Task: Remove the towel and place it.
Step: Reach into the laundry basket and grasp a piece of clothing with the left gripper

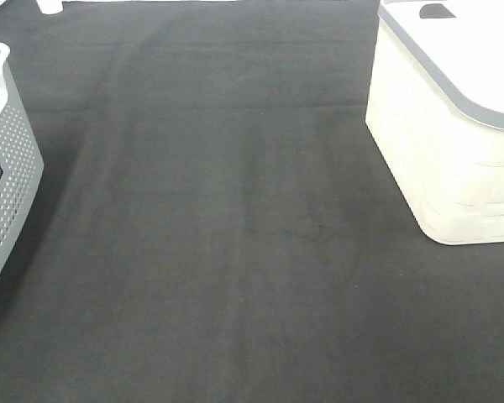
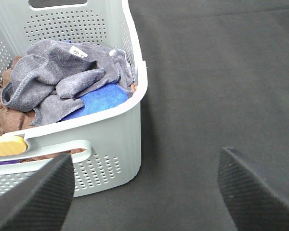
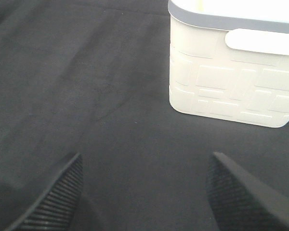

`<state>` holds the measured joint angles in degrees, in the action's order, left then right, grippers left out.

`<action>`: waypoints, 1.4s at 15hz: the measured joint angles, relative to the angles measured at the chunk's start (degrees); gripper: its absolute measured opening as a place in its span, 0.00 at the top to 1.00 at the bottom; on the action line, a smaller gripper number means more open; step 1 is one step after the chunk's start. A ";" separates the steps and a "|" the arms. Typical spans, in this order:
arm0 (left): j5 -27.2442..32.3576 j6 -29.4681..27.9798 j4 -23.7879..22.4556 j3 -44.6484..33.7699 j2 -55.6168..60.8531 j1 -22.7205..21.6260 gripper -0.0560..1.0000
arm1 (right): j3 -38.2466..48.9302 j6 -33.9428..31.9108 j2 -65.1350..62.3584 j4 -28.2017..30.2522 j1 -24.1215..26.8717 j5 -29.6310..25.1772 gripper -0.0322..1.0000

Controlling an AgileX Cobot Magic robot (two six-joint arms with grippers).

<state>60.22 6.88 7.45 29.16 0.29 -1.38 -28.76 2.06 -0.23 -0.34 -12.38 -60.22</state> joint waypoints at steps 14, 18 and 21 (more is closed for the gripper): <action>0.00 -0.06 0.00 0.00 0.00 0.00 0.23 | 0.00 0.00 0.00 0.00 0.00 0.00 0.28; 0.00 -0.06 0.00 0.00 0.00 0.00 0.23 | 0.00 0.00 0.00 0.00 0.00 0.00 0.28; 0.00 -0.06 0.06 0.00 0.00 0.00 0.23 | 0.00 0.00 0.00 0.00 0.00 0.00 0.28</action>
<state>60.22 6.82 7.51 29.16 0.29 -1.38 -28.76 2.06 -0.23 -0.34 -12.38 -60.22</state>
